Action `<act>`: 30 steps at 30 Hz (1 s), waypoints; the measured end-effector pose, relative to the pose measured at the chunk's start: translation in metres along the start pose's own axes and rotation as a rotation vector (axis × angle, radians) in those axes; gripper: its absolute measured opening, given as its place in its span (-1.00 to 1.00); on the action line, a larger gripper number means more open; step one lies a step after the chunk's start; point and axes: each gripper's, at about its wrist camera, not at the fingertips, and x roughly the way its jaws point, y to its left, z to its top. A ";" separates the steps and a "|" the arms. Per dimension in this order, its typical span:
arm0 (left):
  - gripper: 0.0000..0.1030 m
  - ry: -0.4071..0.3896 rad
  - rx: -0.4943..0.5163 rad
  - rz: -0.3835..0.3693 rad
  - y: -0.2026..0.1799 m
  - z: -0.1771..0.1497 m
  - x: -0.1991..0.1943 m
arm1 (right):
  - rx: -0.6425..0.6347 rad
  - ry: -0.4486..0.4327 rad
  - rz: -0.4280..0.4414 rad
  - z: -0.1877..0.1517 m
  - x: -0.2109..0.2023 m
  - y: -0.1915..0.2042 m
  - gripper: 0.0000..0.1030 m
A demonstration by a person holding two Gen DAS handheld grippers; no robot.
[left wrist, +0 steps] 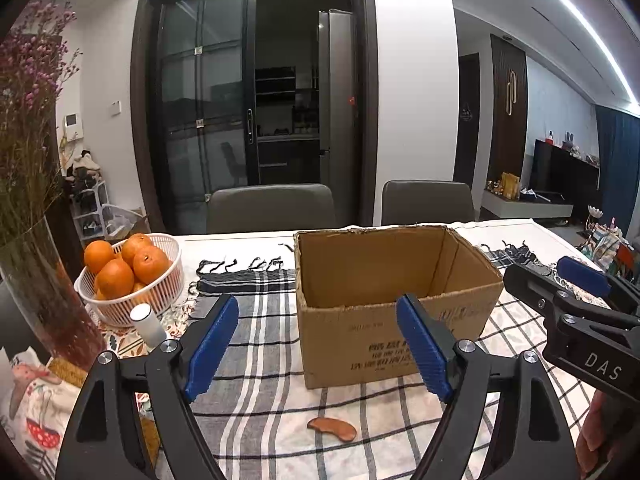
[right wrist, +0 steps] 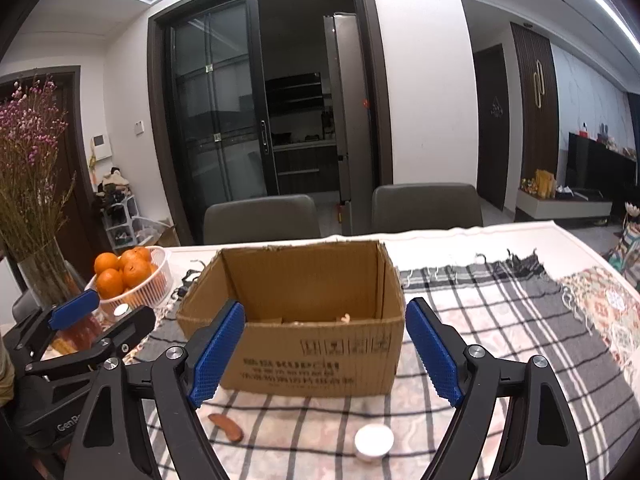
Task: Organize rigid objects
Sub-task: 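Move both tools back toward the wooden comb and white jar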
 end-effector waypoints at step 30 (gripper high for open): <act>0.65 0.150 0.089 -0.067 -0.014 -0.087 0.017 | 0.098 0.199 -0.055 -0.088 0.015 -0.026 0.62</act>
